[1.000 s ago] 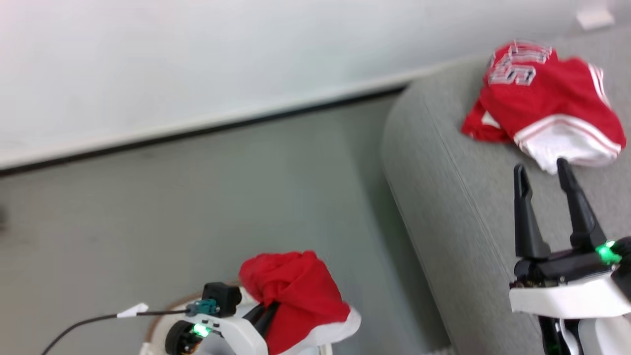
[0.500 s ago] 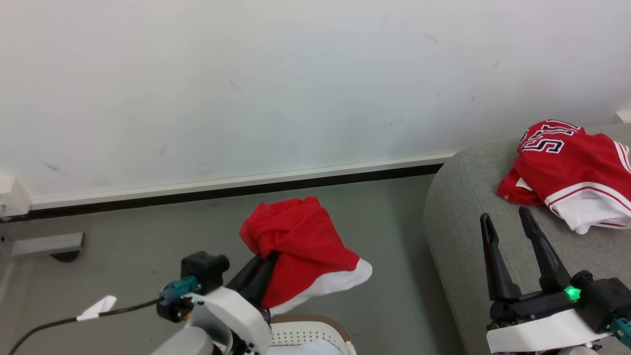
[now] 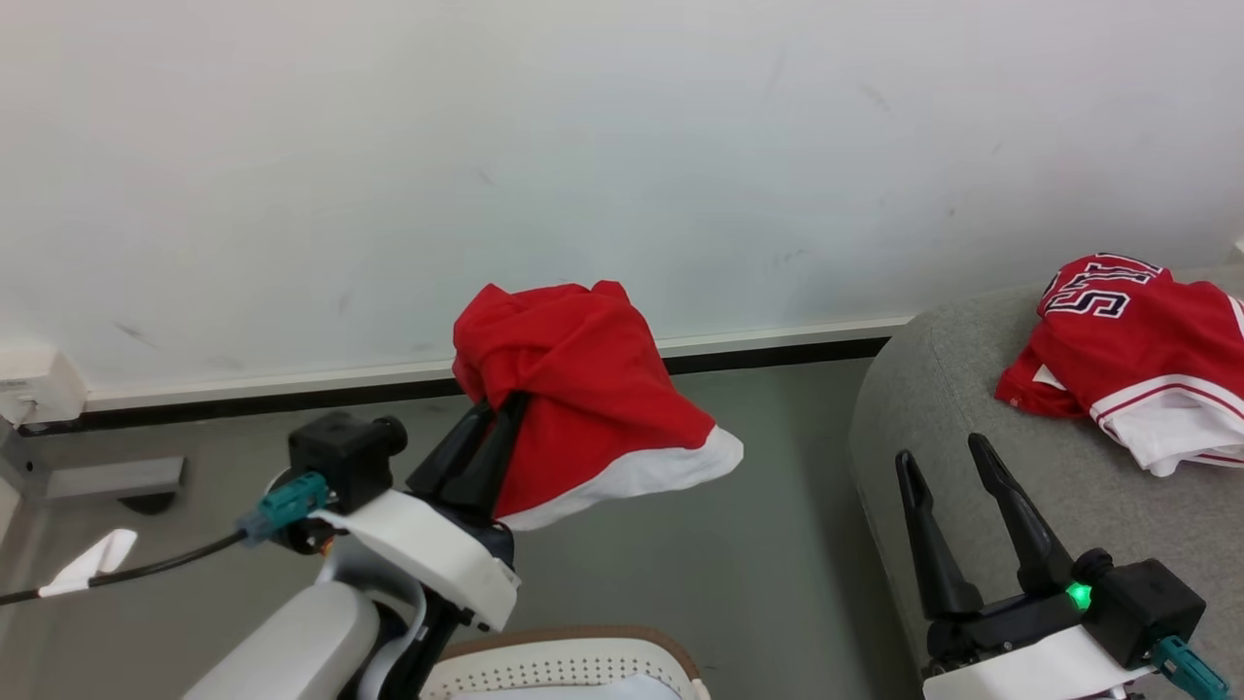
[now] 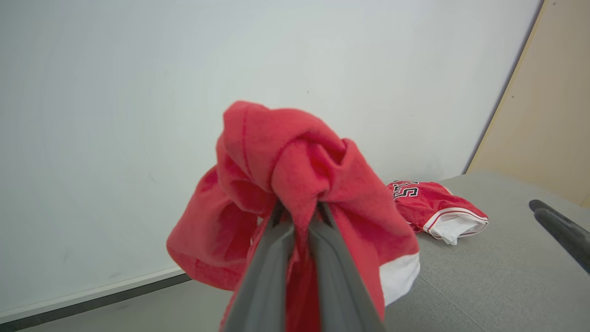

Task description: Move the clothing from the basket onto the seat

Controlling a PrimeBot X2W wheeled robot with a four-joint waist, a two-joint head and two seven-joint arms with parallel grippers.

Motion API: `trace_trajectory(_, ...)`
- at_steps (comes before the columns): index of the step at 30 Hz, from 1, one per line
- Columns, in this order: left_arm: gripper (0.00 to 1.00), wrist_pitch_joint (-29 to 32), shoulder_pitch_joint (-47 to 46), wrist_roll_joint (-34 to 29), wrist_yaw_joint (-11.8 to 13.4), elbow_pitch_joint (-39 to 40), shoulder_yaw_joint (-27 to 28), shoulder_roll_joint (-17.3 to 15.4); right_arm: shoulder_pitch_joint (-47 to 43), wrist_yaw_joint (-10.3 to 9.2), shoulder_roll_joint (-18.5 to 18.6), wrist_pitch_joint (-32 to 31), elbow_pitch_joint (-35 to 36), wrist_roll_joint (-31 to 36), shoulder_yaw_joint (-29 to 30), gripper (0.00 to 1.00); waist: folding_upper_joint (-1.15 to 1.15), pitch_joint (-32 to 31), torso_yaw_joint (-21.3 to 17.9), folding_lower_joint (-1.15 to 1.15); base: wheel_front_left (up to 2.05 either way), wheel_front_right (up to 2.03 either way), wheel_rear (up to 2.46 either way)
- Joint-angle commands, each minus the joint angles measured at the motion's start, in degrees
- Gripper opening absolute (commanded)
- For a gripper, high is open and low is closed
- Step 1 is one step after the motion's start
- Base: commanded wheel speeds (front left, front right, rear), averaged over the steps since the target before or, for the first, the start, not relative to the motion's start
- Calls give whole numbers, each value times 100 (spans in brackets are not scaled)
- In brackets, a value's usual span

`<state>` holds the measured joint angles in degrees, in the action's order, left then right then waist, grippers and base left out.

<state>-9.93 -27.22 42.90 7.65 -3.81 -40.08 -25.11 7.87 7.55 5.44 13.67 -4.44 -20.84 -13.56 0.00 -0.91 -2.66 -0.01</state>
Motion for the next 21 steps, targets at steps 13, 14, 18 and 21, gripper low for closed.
trace_trajectory(13, 0, 114, 174, 30, 205, 505, -19, -124, 81, -13, 185, -98, -250, 189, -574, 100, 0, -30, -29, 1, 0, 0, 0)
trace_trajectory(14, 0, 121, 163, 19, 203, 515, -34, -115, 113, -13, 212, -114, -285, 230, -654, 100, 0, -40, -17, 1, 0, 0, 0)
trace_trajectory(18, 0, 171, 116, 2, 183, 577, -100, -69, 220, -13, 333, -256, -542, 455, -924, 100, 0, -92, 74, 1, 0, 0, 0)
trace_trajectory(21, 0, 207, 91, -3, 172, 632, -165, -20, 362, -13, 316, -316, -753, 556, -1117, 100, 0, -134, 183, 1, 0, 0, 0)
